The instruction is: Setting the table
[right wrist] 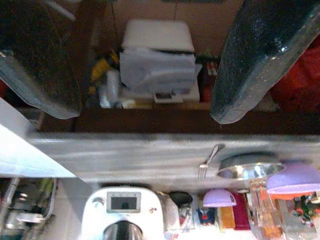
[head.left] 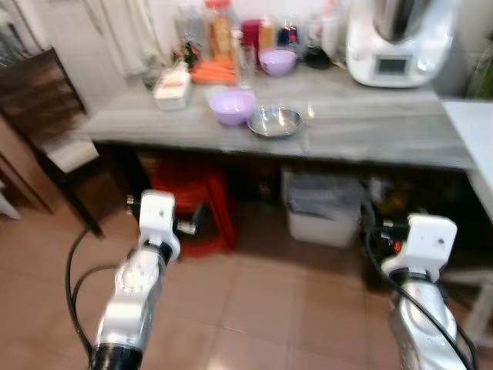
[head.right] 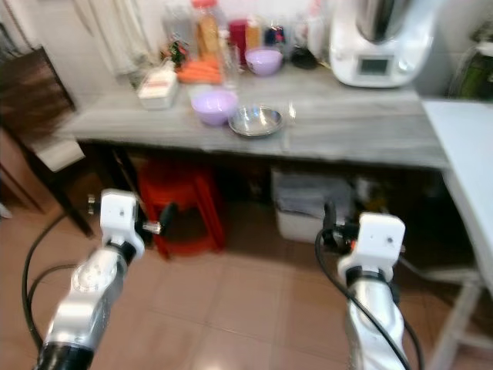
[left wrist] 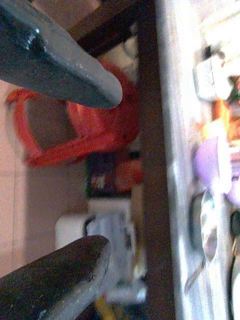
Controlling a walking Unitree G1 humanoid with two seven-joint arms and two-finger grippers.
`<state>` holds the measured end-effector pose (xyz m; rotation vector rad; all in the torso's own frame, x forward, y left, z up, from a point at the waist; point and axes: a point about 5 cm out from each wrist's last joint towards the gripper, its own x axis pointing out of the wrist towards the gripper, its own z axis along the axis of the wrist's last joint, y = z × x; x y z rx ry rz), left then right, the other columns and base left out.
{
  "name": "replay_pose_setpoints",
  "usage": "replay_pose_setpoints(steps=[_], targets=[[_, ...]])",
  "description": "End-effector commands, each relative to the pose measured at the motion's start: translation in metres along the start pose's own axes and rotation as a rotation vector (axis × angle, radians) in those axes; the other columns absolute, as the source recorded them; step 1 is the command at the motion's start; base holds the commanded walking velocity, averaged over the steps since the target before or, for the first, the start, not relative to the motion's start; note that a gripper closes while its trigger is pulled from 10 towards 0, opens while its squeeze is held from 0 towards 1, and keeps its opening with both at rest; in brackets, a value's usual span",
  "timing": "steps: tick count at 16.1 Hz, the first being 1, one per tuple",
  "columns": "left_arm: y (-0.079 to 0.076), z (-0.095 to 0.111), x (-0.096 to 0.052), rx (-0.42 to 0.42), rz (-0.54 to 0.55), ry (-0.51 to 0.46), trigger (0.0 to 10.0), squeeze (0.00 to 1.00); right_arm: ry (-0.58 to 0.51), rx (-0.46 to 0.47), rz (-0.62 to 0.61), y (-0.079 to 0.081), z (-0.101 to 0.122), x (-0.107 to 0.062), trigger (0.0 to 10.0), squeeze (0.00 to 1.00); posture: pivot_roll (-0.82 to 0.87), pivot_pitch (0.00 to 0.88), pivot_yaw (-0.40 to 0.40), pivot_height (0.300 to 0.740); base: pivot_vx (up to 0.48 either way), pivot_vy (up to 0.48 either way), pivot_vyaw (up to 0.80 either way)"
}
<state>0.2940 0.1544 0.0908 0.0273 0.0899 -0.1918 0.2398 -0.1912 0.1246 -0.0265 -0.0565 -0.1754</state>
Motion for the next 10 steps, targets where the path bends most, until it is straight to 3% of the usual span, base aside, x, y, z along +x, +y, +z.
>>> replay_pose_setpoints(steps=[1, 4, 10], targets=[[0.004, 0.005, 0.000, -0.003, 0.001, -0.018, 10.0, 0.00, -0.016, 0.012, 0.017, 0.006, 0.004, 0.002, 10.0, 0.00, -0.04, 0.000, 0.086, 0.740, 0.000, 0.000, 0.00], [-0.001, 0.013, 0.001, -0.030, -0.055, -0.064, 10.0, 0.00, -0.015, 0.009, 0.022, 0.007, 0.003, 0.002, 10.0, 0.00, -0.04, 0.000, 0.086, 0.740, 0.000, 0.000, 0.00], [-0.007, 0.014, 0.000, -0.027, -0.109, -0.069, 10.0, 0.00, -0.019, -0.001, 0.012, 0.001, 0.004, 0.005, 10.0, 0.00, -0.05, 0.000, 0.086, 0.740, 0.000, 0.000, 0.00]])
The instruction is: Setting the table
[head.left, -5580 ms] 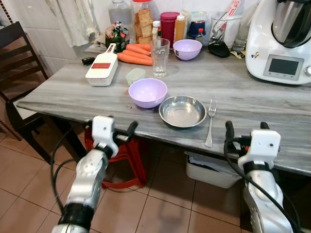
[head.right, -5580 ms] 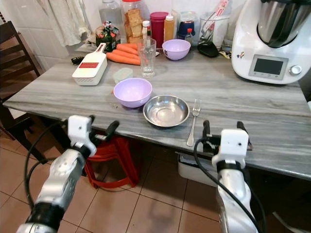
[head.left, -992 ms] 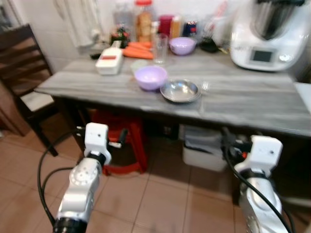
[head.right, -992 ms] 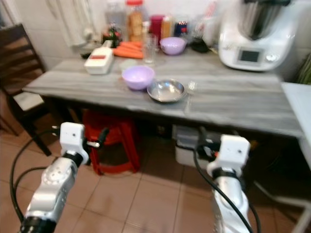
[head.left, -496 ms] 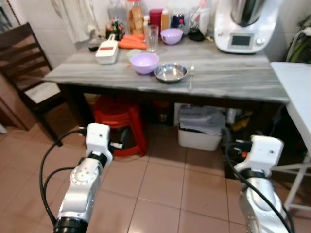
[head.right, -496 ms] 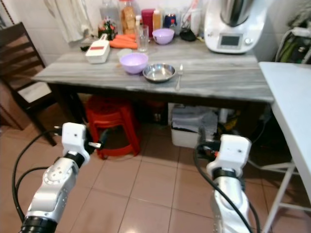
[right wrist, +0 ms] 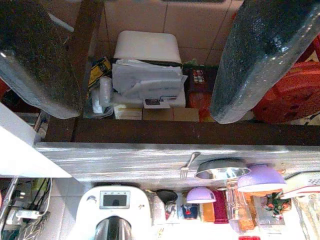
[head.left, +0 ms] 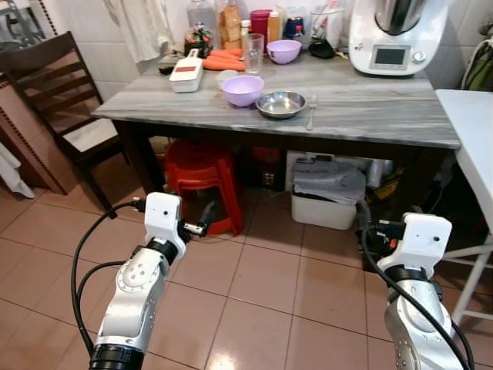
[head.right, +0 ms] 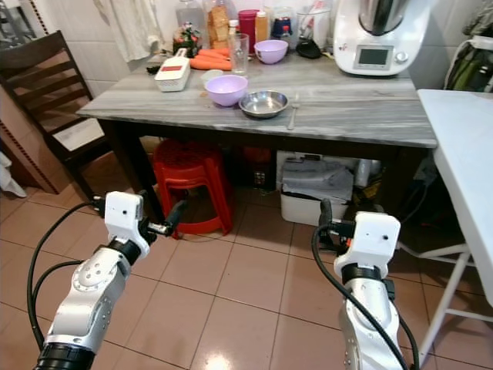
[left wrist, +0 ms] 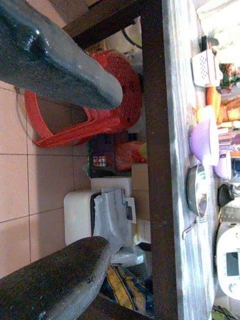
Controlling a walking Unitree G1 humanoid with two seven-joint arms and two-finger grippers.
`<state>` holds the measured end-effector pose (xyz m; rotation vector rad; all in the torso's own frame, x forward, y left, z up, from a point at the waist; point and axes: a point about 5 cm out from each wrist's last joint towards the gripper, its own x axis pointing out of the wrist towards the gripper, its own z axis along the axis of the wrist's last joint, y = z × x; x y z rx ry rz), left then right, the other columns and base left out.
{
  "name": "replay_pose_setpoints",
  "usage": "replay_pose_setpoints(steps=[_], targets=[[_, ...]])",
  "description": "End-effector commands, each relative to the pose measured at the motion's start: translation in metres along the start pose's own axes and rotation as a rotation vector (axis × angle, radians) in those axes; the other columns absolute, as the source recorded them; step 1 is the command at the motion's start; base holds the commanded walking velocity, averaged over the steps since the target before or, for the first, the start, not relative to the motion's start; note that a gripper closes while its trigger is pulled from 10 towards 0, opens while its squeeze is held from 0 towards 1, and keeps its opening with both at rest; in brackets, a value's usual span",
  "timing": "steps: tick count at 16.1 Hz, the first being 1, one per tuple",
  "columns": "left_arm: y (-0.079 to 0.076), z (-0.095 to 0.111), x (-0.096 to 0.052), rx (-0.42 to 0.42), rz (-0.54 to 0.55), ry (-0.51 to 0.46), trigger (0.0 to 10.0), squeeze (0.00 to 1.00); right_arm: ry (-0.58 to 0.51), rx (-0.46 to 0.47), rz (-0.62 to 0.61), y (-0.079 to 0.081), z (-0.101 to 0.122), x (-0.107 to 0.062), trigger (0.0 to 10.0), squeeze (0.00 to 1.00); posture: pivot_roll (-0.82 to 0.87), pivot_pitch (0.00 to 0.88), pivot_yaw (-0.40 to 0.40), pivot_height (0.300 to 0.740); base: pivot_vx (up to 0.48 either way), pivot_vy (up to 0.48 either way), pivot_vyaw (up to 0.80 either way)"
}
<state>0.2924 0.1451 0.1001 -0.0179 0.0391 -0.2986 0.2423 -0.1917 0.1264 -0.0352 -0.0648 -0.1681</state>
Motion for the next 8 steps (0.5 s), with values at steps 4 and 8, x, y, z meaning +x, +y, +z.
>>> replay_pose_setpoints(steps=[4, 8], targets=[[0.0003, 0.0043, 0.0011, 0.001, -0.015, -0.012, 10.0, 0.00, -0.010, 0.008, 0.007, 0.0030, 0.0024, 0.0022, 10.0, 0.00, -0.05, 0.000, 0.087, 0.740, 0.000, -0.066, 0.00], [-0.0005, 0.0051, -0.0005, -0.004, -0.024, -0.017, 10.0, 0.00, -0.005, 0.004, 0.002, -0.0004, 0.0016, -0.0020, 10.0, 0.00, -0.05, 0.000, 0.086, 0.740, 0.000, -0.438, 0.00]])
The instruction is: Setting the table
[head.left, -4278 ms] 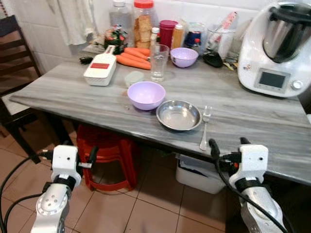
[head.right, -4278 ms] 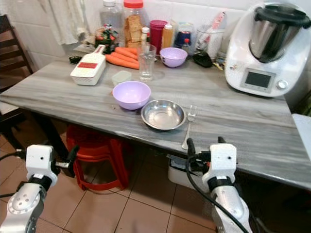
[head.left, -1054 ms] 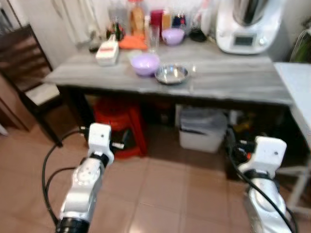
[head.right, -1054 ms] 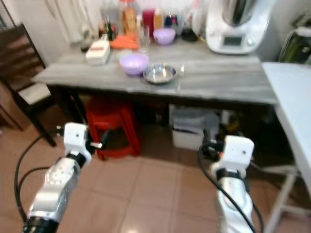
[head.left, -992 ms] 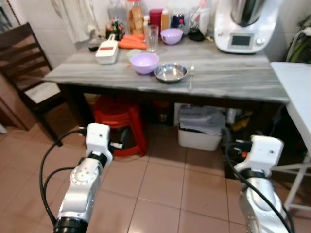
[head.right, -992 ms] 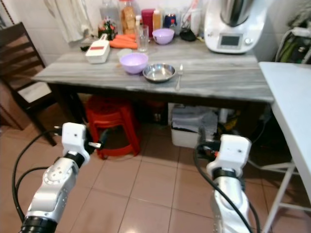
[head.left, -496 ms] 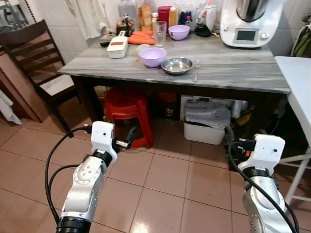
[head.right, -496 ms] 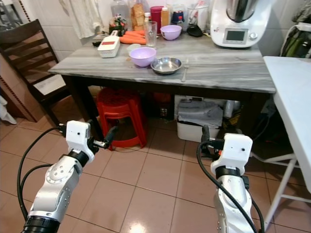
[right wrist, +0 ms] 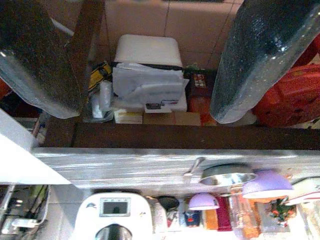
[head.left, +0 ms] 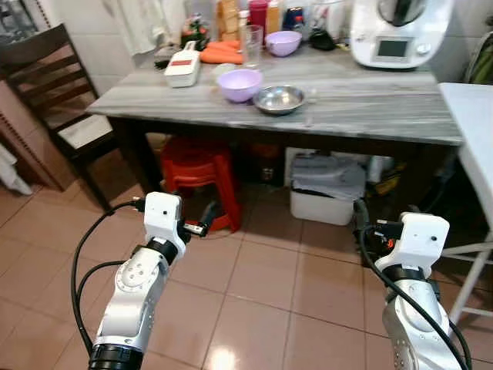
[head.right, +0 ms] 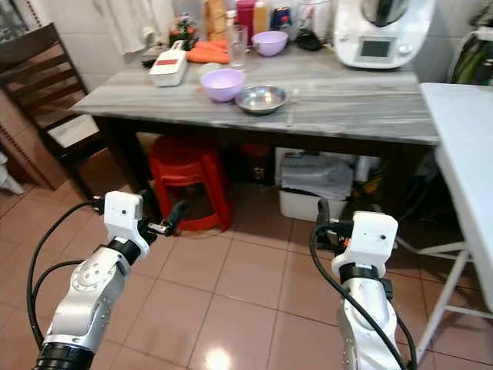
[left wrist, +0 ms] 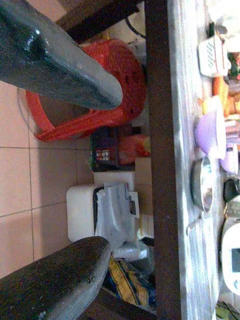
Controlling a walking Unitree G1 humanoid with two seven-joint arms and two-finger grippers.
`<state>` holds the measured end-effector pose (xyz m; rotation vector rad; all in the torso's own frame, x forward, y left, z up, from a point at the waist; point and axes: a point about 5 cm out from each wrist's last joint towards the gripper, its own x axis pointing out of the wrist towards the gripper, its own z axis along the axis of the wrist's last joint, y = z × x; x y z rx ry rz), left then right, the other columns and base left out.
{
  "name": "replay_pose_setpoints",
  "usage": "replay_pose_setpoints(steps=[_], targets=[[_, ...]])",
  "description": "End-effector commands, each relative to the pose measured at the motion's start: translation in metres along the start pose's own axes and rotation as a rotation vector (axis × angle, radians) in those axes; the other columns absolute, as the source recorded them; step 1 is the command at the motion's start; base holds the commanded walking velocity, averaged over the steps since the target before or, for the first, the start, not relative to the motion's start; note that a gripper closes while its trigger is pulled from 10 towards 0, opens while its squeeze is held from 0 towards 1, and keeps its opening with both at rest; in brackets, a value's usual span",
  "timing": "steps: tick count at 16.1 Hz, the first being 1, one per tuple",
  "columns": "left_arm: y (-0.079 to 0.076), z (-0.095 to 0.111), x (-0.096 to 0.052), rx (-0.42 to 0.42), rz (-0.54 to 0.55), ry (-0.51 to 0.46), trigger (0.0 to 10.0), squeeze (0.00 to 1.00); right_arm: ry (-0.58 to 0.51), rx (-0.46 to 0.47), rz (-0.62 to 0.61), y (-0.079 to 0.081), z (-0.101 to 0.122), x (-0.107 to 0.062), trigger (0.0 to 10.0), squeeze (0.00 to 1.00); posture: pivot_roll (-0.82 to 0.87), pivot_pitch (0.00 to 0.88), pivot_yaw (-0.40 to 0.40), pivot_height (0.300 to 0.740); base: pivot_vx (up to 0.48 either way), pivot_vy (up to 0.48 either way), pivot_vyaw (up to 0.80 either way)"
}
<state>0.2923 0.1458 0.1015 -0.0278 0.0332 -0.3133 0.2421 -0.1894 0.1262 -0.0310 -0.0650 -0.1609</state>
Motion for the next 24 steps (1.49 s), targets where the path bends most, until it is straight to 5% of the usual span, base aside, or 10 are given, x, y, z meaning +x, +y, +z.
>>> replay_pose_setpoints(steps=[1, 24], targets=[[-0.0008, 0.0036, -0.0004, 0.004, -0.009, -0.009, 10.0, 0.00, -0.005, -0.002, -0.005, -0.0029, 0.0017, -0.0020, 10.0, 0.00, -0.05, 0.000, 0.086, 0.740, 0.000, -0.480, 0.00], [-0.0093, 0.0015, 0.0042, -0.021, -0.028, -0.002, 10.0, 0.00, -0.015, -0.020, -0.039, -0.0041, 0.0020, -0.0069, 10.0, 0.00, -0.06, 0.000, 0.086, 0.740, 0.000, -0.480, -0.08]])
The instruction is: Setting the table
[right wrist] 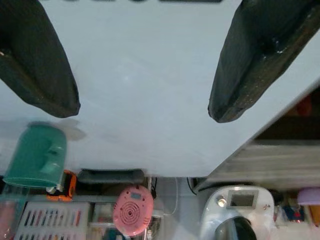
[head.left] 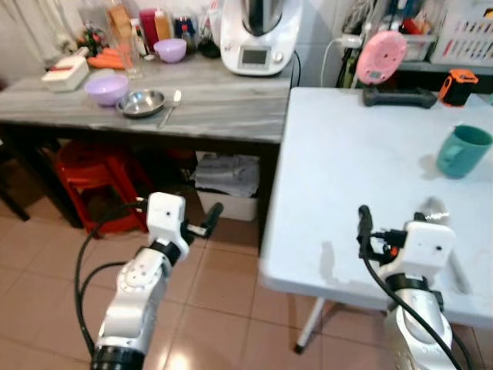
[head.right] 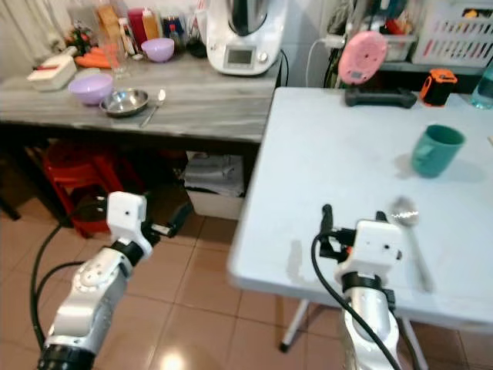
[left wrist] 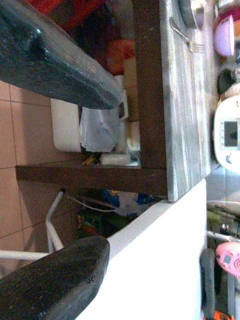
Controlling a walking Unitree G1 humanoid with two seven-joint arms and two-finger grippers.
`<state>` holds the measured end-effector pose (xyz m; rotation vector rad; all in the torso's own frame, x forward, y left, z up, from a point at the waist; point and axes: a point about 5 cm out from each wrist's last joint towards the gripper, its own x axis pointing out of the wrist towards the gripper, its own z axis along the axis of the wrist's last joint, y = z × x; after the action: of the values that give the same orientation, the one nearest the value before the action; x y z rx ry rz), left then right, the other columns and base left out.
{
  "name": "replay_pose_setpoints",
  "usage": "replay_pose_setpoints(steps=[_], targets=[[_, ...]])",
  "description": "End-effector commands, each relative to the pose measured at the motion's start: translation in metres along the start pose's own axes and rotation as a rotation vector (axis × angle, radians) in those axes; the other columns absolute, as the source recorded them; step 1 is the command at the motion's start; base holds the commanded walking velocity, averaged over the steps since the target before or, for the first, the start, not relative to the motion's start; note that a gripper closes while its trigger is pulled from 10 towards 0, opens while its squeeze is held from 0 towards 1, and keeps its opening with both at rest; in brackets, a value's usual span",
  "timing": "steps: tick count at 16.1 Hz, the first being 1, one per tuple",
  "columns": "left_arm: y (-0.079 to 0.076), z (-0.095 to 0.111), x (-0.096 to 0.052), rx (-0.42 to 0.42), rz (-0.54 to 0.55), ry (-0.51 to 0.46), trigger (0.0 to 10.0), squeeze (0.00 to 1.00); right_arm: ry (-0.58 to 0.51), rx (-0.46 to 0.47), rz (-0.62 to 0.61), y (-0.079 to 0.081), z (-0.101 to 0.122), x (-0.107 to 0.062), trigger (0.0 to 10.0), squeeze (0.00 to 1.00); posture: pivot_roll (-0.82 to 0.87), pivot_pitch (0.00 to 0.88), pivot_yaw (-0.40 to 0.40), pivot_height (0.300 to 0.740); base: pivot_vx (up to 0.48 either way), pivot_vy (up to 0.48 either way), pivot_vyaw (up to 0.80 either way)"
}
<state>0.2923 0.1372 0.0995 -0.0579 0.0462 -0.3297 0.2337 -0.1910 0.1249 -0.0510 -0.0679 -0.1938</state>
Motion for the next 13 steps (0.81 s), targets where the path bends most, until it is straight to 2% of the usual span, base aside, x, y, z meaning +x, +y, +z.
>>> replay_pose_setpoints(steps=[1, 7, 9, 13], targets=[[-0.0021, 0.0036, 0.0019, 0.010, -0.011, -0.010, 10.0, 0.00, -0.012, 0.001, -0.007, -0.0011, 0.0031, 0.0021, 10.0, 0.00, -0.06, 0.000, 0.087, 0.740, 0.000, -0.480, 0.00], [-0.0039, 0.0039, 0.0028, 0.011, -0.015, -0.010, 10.0, 0.00, -0.012, 0.002, -0.005, 0.0003, 0.0028, 0.0024, 10.0, 0.00, -0.06, 0.000, 0.094, 0.740, 0.000, -0.459, 0.00], [-0.0045, 0.0046, 0.0033, -0.006, -0.017, -0.016, 10.0, 0.00, -0.011, 0.006, -0.003, 0.0016, 0.0026, 0.0028, 10.0, 0.00, -0.06, 0.000, 0.094, 0.740, 0.000, 0.000, 0.00], [-0.0023, 0.0023, 0.0025, 0.011, -0.024, -0.007, 10.0, 0.00, -0.014, 0.011, 0.008, 0.0045, 0.0033, 0.0077, 10.0, 0.00, -0.06, 0.000, 0.098, 0.740, 0.000, 0.000, 0.00]])
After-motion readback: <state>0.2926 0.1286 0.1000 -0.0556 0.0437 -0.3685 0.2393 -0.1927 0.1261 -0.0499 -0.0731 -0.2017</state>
